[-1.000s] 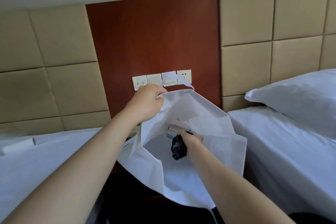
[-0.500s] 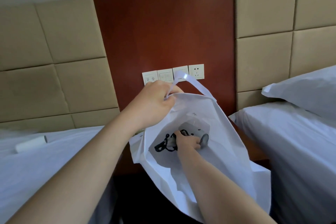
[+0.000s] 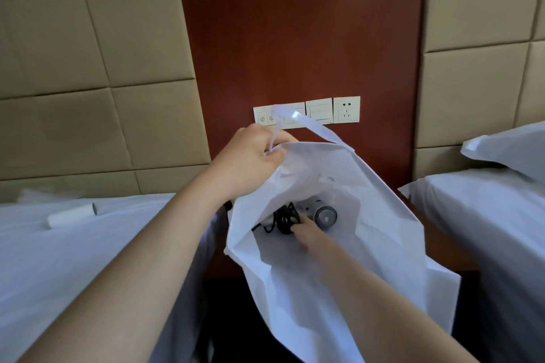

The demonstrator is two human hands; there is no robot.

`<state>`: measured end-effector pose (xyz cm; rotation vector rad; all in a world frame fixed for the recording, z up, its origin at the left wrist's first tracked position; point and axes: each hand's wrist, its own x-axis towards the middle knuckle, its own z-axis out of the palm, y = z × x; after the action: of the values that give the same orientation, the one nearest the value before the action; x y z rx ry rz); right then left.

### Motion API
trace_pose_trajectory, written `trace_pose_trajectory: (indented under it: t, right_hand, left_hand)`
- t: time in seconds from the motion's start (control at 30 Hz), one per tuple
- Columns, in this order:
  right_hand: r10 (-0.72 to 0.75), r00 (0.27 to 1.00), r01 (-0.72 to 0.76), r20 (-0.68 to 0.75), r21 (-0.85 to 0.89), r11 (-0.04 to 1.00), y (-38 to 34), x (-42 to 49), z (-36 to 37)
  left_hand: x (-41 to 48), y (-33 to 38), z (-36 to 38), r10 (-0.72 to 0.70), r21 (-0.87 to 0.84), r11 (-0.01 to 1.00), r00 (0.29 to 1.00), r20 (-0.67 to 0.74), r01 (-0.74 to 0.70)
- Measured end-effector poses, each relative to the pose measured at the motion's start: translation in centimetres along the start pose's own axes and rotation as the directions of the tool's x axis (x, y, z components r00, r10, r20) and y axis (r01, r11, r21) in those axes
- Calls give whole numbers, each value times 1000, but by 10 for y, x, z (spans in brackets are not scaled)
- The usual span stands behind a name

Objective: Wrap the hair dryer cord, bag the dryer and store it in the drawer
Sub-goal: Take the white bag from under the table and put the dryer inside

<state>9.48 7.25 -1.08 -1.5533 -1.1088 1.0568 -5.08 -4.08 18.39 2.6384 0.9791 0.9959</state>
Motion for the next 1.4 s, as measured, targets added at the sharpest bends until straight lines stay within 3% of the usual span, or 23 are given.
trace_pose_trajectory:
  t: [0.13,0.23,0.3,0.5,0.57,0.7,0.9,1.03,1.13,1.23,1.3,1.4]
  right_hand:
    - [-75,994,94,81,-263,960,2,-15,-22]
    - [-84,975,182,207,-518,836,-4,-53,-47]
    - [1,946,213,324,-624,752,-12,-86,-63]
    - [8,848,438,530,-709,552,-46,-187,-113]
    - [6,838,459,546,-711,533,-53,-215,-132]
    - [-42,851,462,523,-708,535,-66,-261,-160]
    - [-54,871,399,488,-640,657,-69,-285,-187]
    - [-135,929,345,345,-669,658,-53,-252,-189]
    - [-273,956,262,110,-744,614,-21,-209,-188]
    - [-237,966,72,-102,-773,630,11,-181,-186]
    - [-111,980,-31,-164,-682,731,33,-166,-185]
    - [9,986,-74,-166,-388,919,60,-152,-183]
  left_hand:
    - [-7,-1,3,4,12,1000,1000,20,-4]
    - [-12,5,6,-1,42,999,1000,23,0]
    - [-18,10,10,0,56,998,999,40,-2]
    - [-48,15,29,9,236,970,982,187,-54]
    - [-60,23,32,-15,304,951,969,247,-62]
    - [-81,49,43,-88,398,915,930,357,-67]
    - [-100,58,49,-202,389,919,765,611,-68]
    - [-97,35,55,-280,285,950,755,592,129]
    - [-103,1,80,-368,210,930,794,484,303]
    - [-116,-34,118,-572,26,806,767,291,592]
    - [-128,-48,144,-764,-250,582,625,159,774]
    - [-150,-69,184,-928,-592,215,351,124,777]
